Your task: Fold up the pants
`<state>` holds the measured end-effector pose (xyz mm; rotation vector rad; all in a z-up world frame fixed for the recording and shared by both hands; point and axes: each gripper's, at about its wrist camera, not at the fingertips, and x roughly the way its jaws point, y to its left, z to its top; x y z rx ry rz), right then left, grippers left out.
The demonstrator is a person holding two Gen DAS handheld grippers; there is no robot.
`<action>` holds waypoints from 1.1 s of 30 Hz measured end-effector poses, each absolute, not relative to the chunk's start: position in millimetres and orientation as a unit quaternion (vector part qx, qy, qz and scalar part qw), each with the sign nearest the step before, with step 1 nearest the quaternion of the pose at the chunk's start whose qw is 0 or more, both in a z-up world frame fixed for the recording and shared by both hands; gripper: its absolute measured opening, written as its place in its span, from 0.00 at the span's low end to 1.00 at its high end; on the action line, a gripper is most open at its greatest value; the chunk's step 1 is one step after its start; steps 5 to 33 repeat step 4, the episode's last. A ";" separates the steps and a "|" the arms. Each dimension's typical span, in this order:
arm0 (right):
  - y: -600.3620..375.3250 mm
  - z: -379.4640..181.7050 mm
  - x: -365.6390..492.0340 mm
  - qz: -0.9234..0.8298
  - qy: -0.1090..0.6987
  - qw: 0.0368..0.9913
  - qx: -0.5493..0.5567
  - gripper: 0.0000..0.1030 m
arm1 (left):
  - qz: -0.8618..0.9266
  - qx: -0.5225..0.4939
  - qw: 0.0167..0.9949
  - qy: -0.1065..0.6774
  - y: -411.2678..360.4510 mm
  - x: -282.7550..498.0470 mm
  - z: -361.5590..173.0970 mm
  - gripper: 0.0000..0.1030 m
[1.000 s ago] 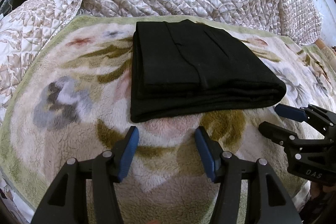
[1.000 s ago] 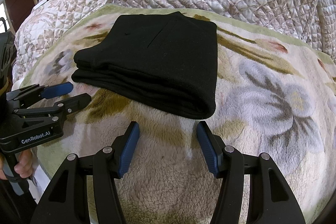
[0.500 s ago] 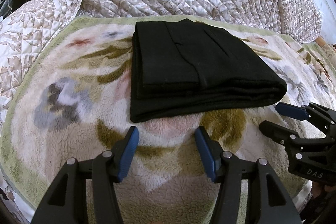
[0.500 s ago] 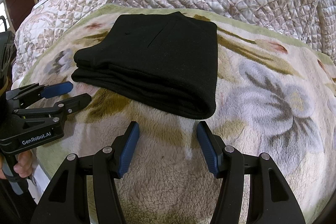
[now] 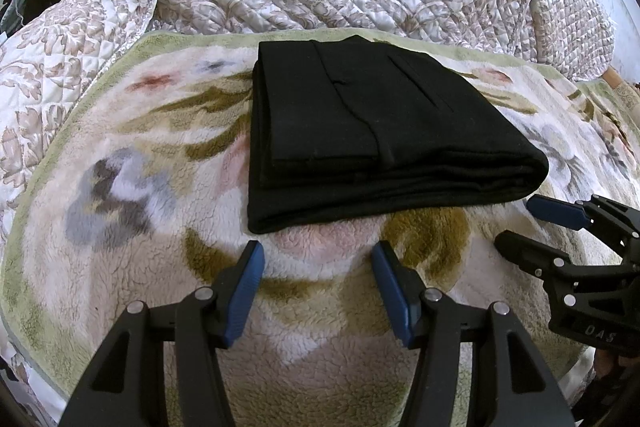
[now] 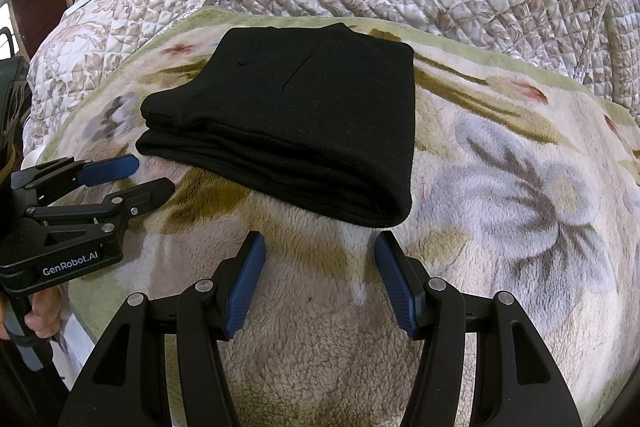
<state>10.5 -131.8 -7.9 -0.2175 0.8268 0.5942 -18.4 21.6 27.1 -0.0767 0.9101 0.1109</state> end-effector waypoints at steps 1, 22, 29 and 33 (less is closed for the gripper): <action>-131.9 -7.7 10.8 0.284 0.394 0.868 -0.105 0.56 | 0.054 -0.038 0.896 0.439 21.8 -17.8 27.3 0.58; -132.1 -7.2 10.9 0.286 0.391 0.868 -0.106 0.56 | 0.056 -0.038 0.897 0.438 20.9 -17.4 27.5 0.58; -132.1 -7.2 10.9 0.286 0.391 0.868 -0.106 0.56 | 0.056 -0.038 0.897 0.438 20.9 -17.4 27.5 0.58; -132.1 -7.2 10.9 0.286 0.391 0.868 -0.106 0.56 | 0.056 -0.038 0.897 0.438 20.9 -17.4 27.5 0.58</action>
